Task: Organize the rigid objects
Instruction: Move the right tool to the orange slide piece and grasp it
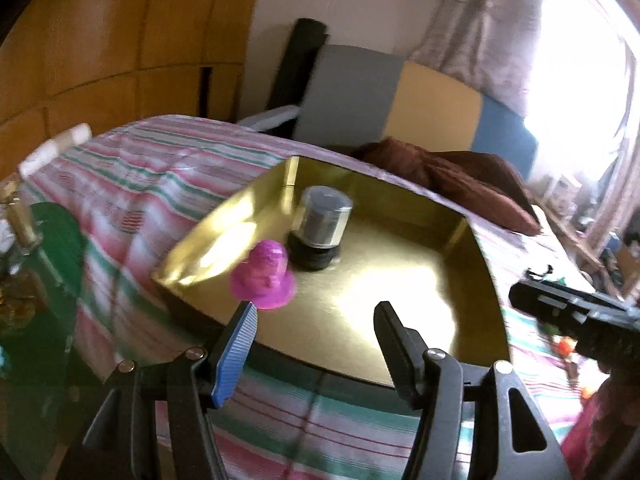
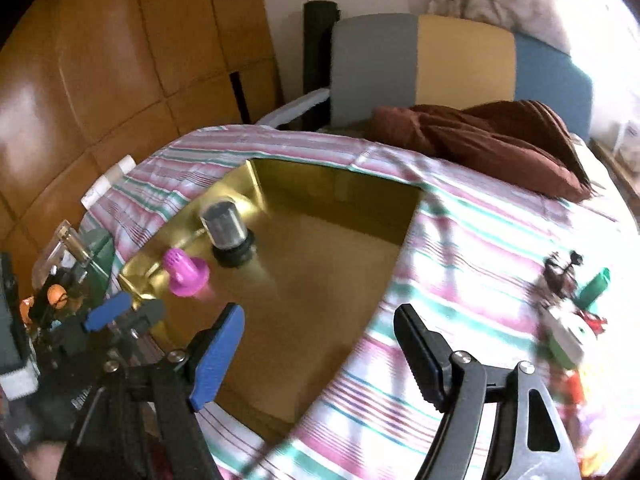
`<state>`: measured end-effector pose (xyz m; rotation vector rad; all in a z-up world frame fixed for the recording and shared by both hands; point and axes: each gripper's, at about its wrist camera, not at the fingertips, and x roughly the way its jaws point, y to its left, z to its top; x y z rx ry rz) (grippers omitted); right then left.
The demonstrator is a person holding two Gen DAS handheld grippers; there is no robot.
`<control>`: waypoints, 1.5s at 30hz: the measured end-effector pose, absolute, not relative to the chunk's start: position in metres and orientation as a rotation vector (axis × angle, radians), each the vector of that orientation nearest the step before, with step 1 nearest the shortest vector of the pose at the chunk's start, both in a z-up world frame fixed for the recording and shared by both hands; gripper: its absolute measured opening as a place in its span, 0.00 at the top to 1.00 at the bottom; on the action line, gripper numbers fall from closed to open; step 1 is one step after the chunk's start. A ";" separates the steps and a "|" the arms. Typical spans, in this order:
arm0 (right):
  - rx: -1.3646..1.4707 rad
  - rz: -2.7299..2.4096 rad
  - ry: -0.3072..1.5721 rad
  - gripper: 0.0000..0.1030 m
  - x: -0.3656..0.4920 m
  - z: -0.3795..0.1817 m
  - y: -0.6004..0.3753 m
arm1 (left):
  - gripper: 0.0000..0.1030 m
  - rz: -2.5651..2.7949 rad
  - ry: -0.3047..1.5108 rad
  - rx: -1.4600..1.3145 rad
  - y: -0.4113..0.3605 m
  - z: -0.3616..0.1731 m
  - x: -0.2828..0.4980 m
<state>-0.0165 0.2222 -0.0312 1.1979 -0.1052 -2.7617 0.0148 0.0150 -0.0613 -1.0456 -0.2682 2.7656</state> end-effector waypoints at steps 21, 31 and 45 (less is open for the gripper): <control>1.444 -3.019 -0.266 0.24 0.065 -0.049 0.380 | 0.40 2.389 0.094 -0.880 0.124 -0.047 0.073; 1.643 -3.072 -0.667 0.21 0.091 -0.045 0.484 | 0.40 2.328 0.129 -0.891 0.149 -0.046 0.079; 2.067 -2.779 -0.910 0.17 0.094 -0.079 0.529 | 0.40 2.271 0.201 -0.902 0.172 -0.048 0.087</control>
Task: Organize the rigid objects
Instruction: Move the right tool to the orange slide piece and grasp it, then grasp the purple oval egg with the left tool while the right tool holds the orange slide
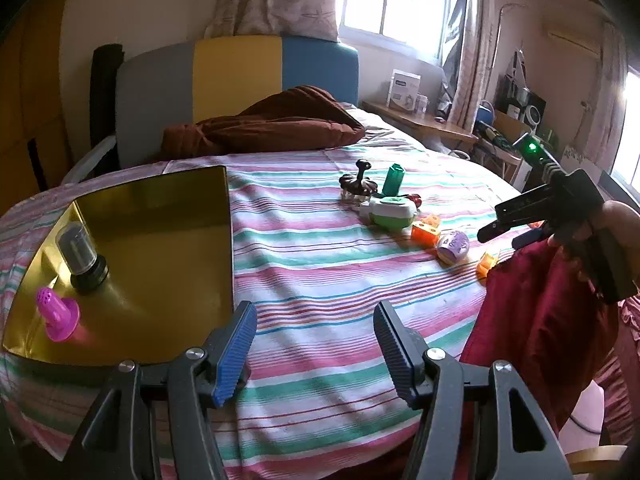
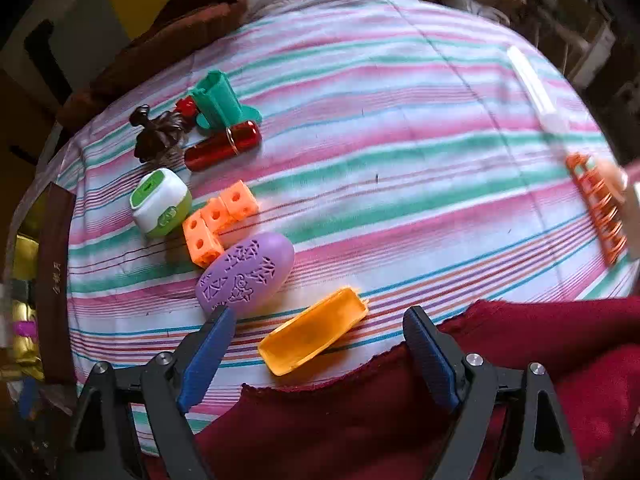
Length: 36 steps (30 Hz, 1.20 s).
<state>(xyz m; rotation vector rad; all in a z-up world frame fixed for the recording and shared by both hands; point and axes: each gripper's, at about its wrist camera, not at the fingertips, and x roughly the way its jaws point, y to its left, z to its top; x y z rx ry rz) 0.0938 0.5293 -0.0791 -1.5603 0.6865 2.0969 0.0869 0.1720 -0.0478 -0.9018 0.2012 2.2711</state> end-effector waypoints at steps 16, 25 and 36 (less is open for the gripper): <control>-1.642 2.111 0.725 0.57 0.080 -0.096 0.531 | 0.40 2.245 0.235 -0.899 0.191 -0.044 0.087; -1.702 2.091 0.749 0.55 0.091 -0.097 0.523 | 0.40 2.207 0.249 -0.904 0.215 -0.042 0.084; -1.460 2.192 0.802 0.76 0.112 -0.072 0.527 | 0.40 2.118 0.280 -0.940 0.259 -0.045 0.080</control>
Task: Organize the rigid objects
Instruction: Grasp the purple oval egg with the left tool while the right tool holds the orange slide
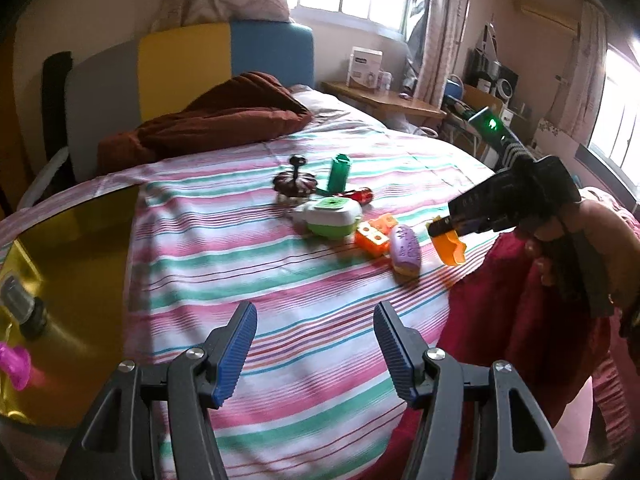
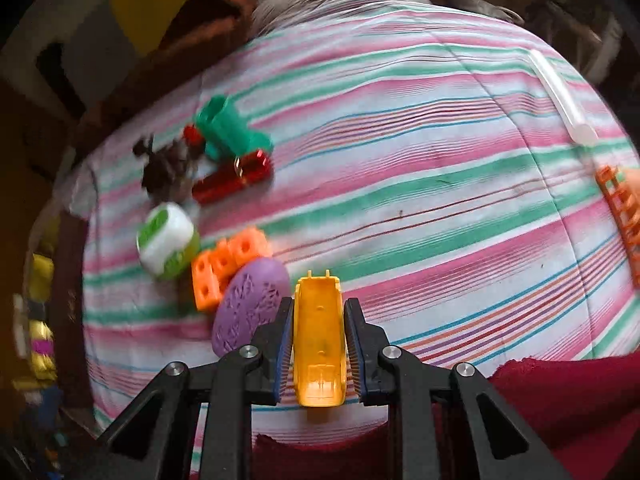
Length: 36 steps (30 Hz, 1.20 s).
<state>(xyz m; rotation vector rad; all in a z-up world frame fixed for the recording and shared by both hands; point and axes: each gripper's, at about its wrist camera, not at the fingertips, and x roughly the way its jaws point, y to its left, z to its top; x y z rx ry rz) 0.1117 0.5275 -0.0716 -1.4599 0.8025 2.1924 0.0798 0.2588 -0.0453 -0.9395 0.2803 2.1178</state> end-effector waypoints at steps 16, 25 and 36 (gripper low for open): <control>-1.208 2.237 0.967 0.76 0.104 -0.068 0.564 | 0.40 1.916 0.387 -1.078 0.394 -0.091 0.059; -1.130 2.237 0.972 0.76 0.107 -0.062 0.564 | 0.39 1.914 0.457 -1.073 0.431 -0.107 0.053; -1.221 2.199 0.970 0.76 0.100 -0.071 0.566 | 0.67 1.889 0.458 -0.950 0.395 -0.118 0.061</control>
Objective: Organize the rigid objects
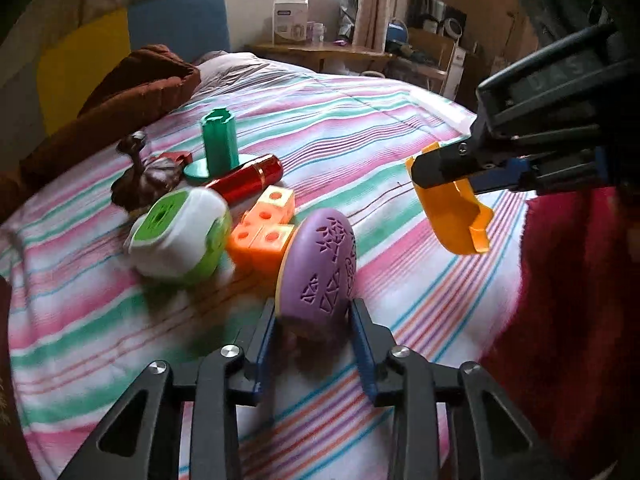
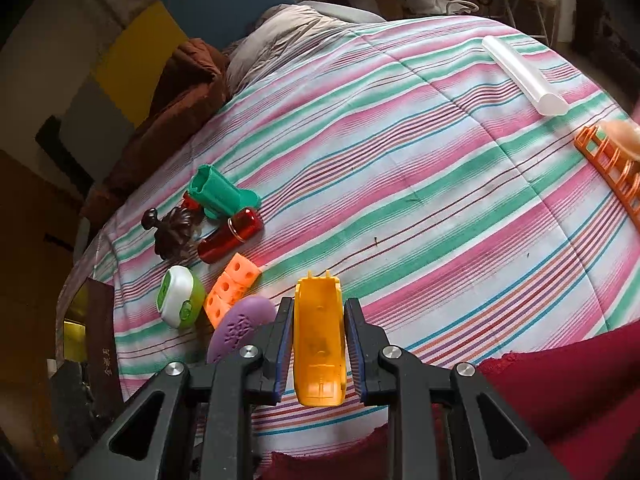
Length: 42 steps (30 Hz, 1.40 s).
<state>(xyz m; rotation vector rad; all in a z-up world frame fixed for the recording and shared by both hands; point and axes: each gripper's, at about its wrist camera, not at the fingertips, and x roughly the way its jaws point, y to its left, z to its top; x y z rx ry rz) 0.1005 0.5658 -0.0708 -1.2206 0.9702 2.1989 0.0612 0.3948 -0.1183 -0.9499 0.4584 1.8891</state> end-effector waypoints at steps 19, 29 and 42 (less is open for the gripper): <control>-1.266 2.225 0.890 0.76 0.095 -0.070 0.557 | 0.64 1.947 0.367 -0.980 0.346 -0.115 0.064; -1.247 2.261 0.794 0.76 0.094 -0.064 0.549 | 0.66 1.952 0.205 -1.025 0.331 -0.108 0.048; -1.255 2.260 0.733 0.75 0.092 -0.063 0.545 | 0.87 2.002 0.041 -0.976 0.279 -0.080 0.042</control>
